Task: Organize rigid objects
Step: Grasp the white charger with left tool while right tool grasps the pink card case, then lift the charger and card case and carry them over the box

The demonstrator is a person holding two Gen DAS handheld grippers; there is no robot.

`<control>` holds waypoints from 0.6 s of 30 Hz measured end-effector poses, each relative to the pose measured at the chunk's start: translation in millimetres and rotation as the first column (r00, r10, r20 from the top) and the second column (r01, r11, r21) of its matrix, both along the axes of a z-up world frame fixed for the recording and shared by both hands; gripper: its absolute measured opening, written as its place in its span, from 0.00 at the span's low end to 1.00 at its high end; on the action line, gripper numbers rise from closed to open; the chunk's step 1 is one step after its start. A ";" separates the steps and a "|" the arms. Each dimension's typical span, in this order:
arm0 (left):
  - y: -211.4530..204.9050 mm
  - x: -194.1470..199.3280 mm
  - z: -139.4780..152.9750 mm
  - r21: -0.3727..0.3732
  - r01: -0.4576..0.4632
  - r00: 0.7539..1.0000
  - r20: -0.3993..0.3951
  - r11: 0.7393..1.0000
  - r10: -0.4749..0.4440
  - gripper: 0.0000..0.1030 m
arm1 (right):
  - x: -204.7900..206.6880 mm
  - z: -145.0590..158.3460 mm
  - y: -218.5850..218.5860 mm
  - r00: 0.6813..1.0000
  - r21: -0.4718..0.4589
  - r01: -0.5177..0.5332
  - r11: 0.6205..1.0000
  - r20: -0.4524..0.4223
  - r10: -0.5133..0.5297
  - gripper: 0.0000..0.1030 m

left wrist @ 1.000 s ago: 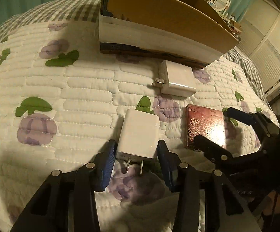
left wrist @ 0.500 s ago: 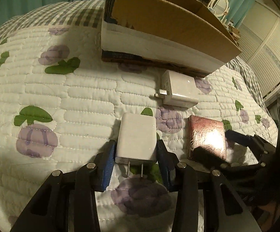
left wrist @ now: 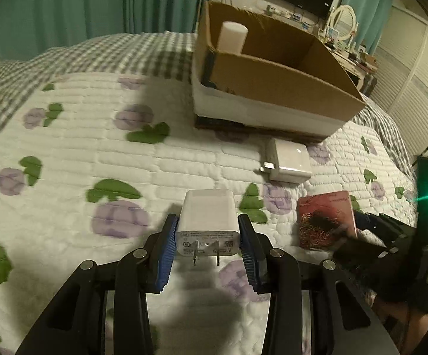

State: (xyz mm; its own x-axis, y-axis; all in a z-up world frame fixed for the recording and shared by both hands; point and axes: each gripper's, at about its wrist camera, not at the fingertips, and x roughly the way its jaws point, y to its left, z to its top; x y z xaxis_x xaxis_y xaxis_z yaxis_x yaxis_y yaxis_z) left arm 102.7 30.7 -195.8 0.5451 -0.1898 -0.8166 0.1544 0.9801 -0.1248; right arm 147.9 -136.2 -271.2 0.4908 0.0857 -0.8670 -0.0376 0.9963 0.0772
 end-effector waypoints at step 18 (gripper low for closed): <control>4.2 -43.3 48.9 0.004 -0.025 0.994 0.104 1.000 0.025 0.39 | -29.4 15.1 12.6 0.992 0.062 -0.117 0.991 0.065 0.113 0.10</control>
